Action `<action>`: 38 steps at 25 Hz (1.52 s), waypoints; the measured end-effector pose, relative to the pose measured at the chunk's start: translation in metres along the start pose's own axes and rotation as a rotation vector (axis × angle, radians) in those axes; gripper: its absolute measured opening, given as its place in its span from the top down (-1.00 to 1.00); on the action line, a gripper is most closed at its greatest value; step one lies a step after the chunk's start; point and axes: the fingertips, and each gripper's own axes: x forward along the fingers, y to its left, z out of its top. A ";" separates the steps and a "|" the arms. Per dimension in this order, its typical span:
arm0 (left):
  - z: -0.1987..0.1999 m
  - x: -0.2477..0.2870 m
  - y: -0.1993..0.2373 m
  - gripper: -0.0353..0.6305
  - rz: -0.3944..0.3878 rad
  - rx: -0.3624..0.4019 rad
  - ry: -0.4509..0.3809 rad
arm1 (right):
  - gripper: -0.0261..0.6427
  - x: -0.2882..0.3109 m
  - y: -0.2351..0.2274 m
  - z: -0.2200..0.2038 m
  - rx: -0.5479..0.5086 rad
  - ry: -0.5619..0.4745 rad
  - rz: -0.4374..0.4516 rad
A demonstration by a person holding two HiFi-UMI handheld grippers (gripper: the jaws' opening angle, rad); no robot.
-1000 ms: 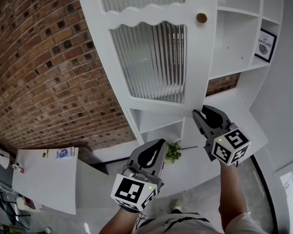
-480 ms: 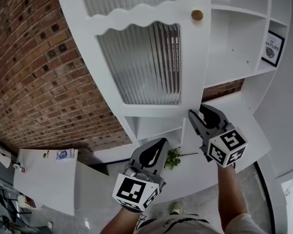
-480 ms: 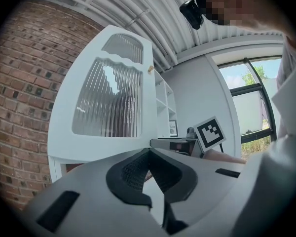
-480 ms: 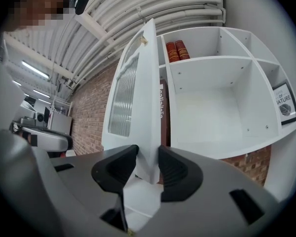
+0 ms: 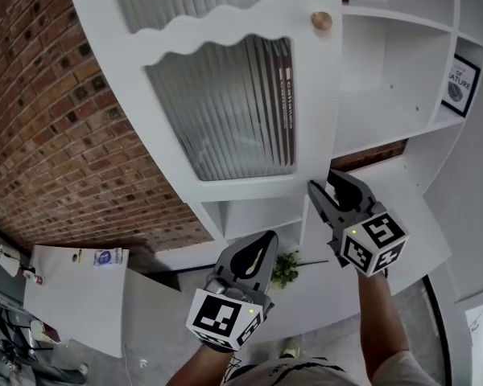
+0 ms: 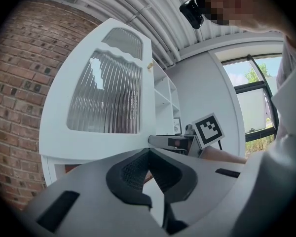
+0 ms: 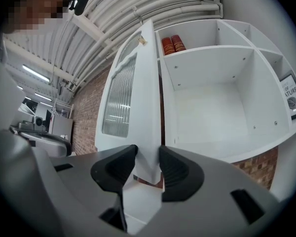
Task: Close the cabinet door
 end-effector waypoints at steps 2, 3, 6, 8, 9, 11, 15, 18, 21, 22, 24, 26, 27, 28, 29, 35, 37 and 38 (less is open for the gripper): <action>-0.001 0.004 0.002 0.86 0.002 0.000 0.003 | 0.49 0.004 -0.003 -0.001 -0.001 0.001 0.004; -0.002 0.005 0.003 0.86 0.004 0.000 0.005 | 0.49 0.006 -0.005 -0.001 -0.002 0.002 0.005; -0.004 0.010 0.006 0.86 0.006 0.001 0.008 | 0.48 0.014 -0.010 -0.001 -0.001 0.005 0.008; -0.003 0.014 0.008 0.86 0.006 0.001 0.008 | 0.48 0.019 -0.013 -0.001 0.001 0.007 0.013; -0.003 0.015 0.010 0.86 0.007 0.001 0.007 | 0.48 0.021 -0.014 -0.001 0.002 0.009 0.014; -0.004 0.018 0.013 0.86 0.008 0.000 0.008 | 0.47 0.027 -0.016 0.001 0.003 0.014 0.015; -0.003 0.021 0.019 0.86 0.015 -0.007 0.017 | 0.46 0.035 -0.020 0.001 -0.002 0.025 -0.004; -0.005 0.023 0.023 0.86 0.020 -0.009 0.019 | 0.46 0.039 -0.024 0.001 -0.048 0.030 -0.046; -0.009 0.025 0.026 0.86 0.022 -0.012 0.021 | 0.46 0.043 -0.027 0.000 -0.055 0.036 -0.055; -0.009 0.025 0.027 0.86 0.023 -0.012 0.022 | 0.46 0.045 -0.028 0.000 -0.057 0.039 -0.058; -0.009 0.025 0.028 0.86 0.025 -0.014 0.022 | 0.46 0.048 -0.029 0.000 -0.065 0.044 -0.067; -0.009 0.024 0.029 0.86 0.029 -0.012 0.022 | 0.46 0.050 -0.030 -0.001 -0.067 0.046 -0.073; -0.010 0.023 0.030 0.86 0.032 -0.011 0.023 | 0.46 0.050 -0.031 -0.001 -0.064 0.045 -0.074; -0.010 0.022 0.031 0.86 0.035 -0.010 0.024 | 0.46 0.050 -0.031 -0.001 -0.060 0.043 -0.073; -0.010 0.022 0.032 0.86 0.039 -0.010 0.024 | 0.46 0.050 -0.031 -0.001 -0.055 0.040 -0.072; -0.011 0.017 0.035 0.86 0.048 -0.015 0.026 | 0.46 0.050 -0.032 -0.001 -0.052 0.038 -0.077; -0.012 0.015 0.035 0.86 0.048 -0.017 0.027 | 0.46 0.048 -0.032 -0.001 -0.051 0.032 -0.089; -0.013 0.013 0.035 0.86 0.047 -0.019 0.027 | 0.46 0.047 -0.033 -0.001 -0.051 0.028 -0.098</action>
